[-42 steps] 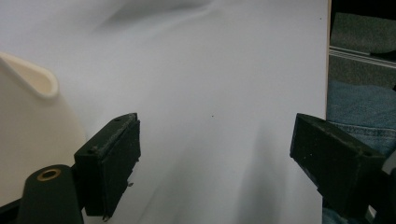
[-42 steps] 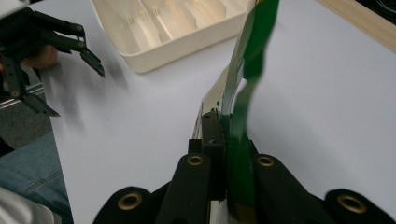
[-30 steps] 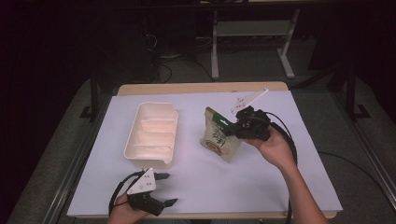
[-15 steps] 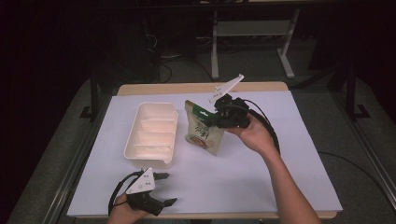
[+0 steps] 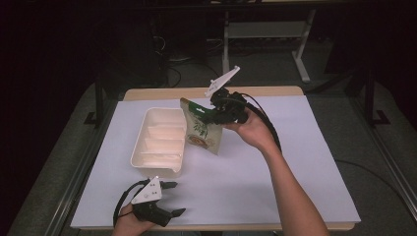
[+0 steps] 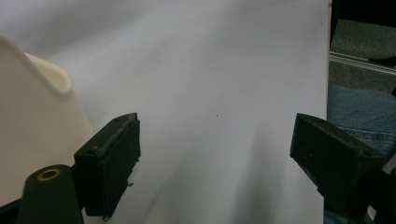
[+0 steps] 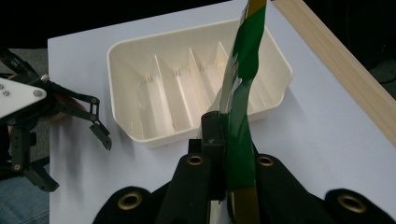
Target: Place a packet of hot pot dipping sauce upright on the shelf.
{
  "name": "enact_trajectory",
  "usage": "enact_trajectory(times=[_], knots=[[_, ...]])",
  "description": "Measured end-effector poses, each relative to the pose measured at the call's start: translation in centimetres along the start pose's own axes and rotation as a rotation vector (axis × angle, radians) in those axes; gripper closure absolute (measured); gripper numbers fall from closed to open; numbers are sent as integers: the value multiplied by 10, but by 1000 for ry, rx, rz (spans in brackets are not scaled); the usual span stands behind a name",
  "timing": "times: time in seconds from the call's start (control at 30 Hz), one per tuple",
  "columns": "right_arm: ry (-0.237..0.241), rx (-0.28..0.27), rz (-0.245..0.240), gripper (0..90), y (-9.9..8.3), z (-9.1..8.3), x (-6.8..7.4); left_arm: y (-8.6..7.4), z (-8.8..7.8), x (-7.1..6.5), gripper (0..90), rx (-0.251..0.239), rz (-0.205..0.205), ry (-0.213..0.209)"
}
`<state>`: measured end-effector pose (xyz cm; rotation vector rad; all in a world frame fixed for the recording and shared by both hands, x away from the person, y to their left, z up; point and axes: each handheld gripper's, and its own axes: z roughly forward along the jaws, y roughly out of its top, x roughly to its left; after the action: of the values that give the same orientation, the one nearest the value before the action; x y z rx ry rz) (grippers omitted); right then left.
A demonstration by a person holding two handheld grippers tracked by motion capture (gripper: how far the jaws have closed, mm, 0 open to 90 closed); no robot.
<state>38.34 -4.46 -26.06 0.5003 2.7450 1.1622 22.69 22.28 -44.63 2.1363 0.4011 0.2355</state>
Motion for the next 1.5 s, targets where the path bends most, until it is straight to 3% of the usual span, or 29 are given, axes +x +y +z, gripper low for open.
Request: enact_trajectory(times=[0.6, 1.17, 1.5], knots=[[32, 14, -58, 894, 49, 36, -3, -1, -1, 0, 157, -8, -8, -3], [37, 2, -70, 894, 76, 62, -14, -1, -3, 0, 157, -20, -11, -5], [44, 9, -59, 894, 86, 87, -22, 0, -2, 0, 157, -21, -12, -11]])
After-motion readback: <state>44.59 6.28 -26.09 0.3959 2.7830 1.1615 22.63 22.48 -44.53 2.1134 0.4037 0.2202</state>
